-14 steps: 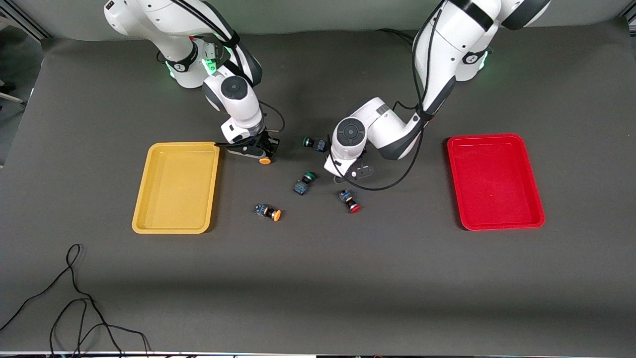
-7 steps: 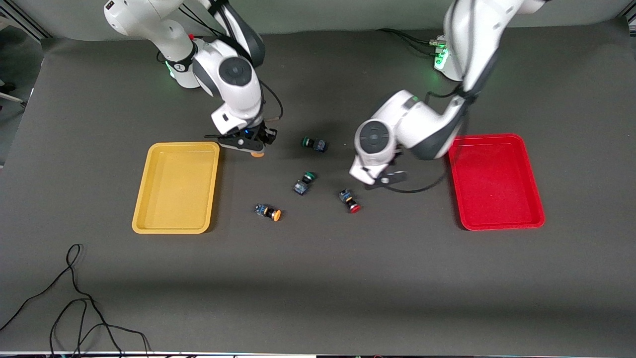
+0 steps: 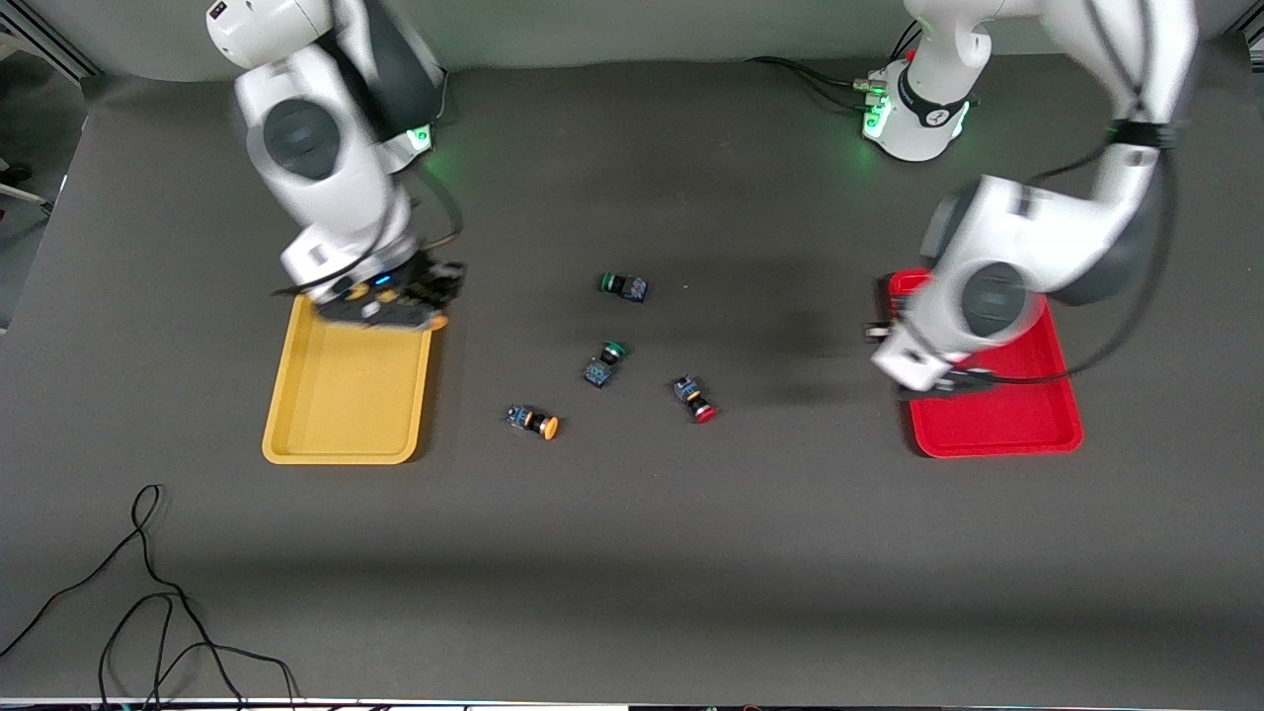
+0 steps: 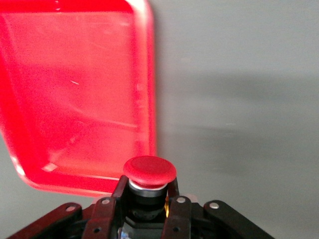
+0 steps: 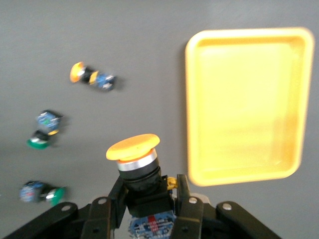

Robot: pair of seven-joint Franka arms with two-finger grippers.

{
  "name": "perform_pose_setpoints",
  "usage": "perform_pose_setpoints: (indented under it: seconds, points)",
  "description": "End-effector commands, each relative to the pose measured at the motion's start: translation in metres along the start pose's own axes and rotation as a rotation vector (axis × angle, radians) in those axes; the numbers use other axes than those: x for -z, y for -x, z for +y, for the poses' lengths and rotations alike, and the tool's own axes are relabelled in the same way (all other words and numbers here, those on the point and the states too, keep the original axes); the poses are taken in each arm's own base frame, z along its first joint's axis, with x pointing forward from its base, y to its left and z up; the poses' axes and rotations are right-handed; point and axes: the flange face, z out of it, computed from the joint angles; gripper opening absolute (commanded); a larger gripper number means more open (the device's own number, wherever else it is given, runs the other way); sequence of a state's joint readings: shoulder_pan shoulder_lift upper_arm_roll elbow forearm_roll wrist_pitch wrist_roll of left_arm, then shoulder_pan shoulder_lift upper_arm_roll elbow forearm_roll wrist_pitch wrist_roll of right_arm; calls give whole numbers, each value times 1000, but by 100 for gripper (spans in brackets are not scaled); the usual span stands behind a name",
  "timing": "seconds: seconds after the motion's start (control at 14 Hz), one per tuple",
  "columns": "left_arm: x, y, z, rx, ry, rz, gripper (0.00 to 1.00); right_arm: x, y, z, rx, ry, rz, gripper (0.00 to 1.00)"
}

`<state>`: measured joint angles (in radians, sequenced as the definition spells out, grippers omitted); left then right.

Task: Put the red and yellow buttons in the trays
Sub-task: 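Carry the red button to the red tray while the right gripper carries orange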

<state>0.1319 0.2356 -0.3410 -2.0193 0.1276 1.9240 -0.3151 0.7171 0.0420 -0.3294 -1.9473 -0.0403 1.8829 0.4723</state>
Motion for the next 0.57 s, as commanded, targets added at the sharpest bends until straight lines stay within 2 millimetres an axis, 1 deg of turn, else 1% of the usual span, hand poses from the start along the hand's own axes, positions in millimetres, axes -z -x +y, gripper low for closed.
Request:
perform_pose_setpoints:
  seconds: [0.0,0.07,0.14,0.21,0.29,0.36,0.43,0.5]
  points:
    - [-39,6,-78,-84,42,14,0,-4,-36,77,62,-21,-13,8]
    - [-59,12,-92,-95,37,28,0,-8,-45,108,82,-21,-15,8]
    - [-76,18,-94,-103,25,49,0,-10,-54,142,99,-24,-5,8]
    - [-89,21,-93,-110,27,77,0,-13,-60,175,120,-26,5,8]
    - [-103,23,-96,-108,34,96,0,-19,-63,198,132,-24,4,7]
    - [-116,26,-98,-105,44,113,0,-30,-63,215,115,-34,7,8]
    - [-123,31,-95,-108,47,121,0,-42,-61,226,84,-55,7,7]
    - [-125,32,-95,-102,47,113,0,-62,-57,234,48,-88,6,8]
